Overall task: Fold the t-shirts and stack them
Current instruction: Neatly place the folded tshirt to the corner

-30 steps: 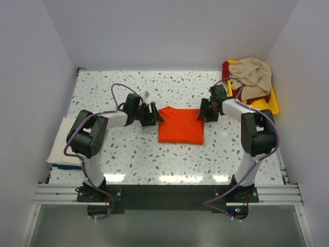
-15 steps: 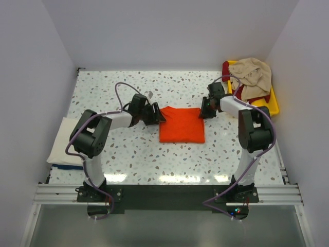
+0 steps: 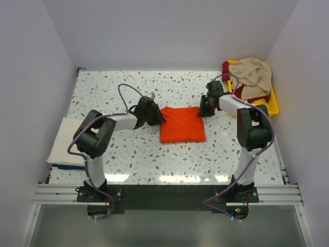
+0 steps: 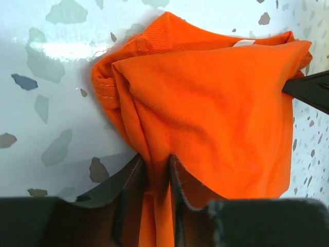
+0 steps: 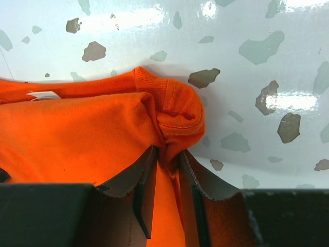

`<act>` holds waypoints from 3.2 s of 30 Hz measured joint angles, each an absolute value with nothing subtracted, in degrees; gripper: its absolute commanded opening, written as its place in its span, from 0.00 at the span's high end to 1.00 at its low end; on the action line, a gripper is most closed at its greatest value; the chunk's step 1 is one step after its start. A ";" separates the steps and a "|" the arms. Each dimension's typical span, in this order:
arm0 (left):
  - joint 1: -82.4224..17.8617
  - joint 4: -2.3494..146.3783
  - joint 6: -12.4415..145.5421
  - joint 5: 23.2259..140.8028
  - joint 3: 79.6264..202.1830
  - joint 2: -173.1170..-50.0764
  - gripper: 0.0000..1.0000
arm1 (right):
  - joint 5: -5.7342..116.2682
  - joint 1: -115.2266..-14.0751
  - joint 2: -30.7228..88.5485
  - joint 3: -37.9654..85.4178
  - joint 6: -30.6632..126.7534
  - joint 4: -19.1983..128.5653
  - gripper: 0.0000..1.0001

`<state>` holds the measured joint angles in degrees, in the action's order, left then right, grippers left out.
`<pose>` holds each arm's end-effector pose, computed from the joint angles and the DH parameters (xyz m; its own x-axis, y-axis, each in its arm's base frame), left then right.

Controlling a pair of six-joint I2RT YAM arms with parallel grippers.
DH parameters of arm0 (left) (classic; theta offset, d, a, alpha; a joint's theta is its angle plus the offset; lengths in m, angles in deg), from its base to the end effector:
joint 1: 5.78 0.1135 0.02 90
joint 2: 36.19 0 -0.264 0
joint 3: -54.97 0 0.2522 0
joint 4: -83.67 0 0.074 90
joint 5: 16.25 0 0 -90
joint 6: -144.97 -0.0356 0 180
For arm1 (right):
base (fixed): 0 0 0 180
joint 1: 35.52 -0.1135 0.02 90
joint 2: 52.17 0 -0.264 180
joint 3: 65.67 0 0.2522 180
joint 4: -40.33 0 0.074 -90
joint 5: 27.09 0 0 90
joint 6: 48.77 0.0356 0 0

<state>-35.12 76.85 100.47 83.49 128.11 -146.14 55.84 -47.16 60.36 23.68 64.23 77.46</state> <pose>0.3379 -0.1968 0.1353 -0.8422 -0.3330 -0.4241 -0.0157 0.8013 -0.5981 0.3979 0.0864 0.1631 -0.8848 0.2136 -0.4142 0.0932 0.9519 0.2920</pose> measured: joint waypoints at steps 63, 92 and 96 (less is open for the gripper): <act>7.52 21.88 118.80 58.01 157.11 -132.04 1.00 | 53.72 -56.10 42.53 19.68 67.34 81.55 0.27; 11.87 18.03 113.86 58.16 161.31 -123.94 1.00 | 53.96 -56.19 38.16 19.09 67.64 82.84 0.27; 12.31 17.62 113.71 58.38 161.31 -122.71 1.00 | 54.24 -56.26 37.19 18.99 67.62 83.43 0.27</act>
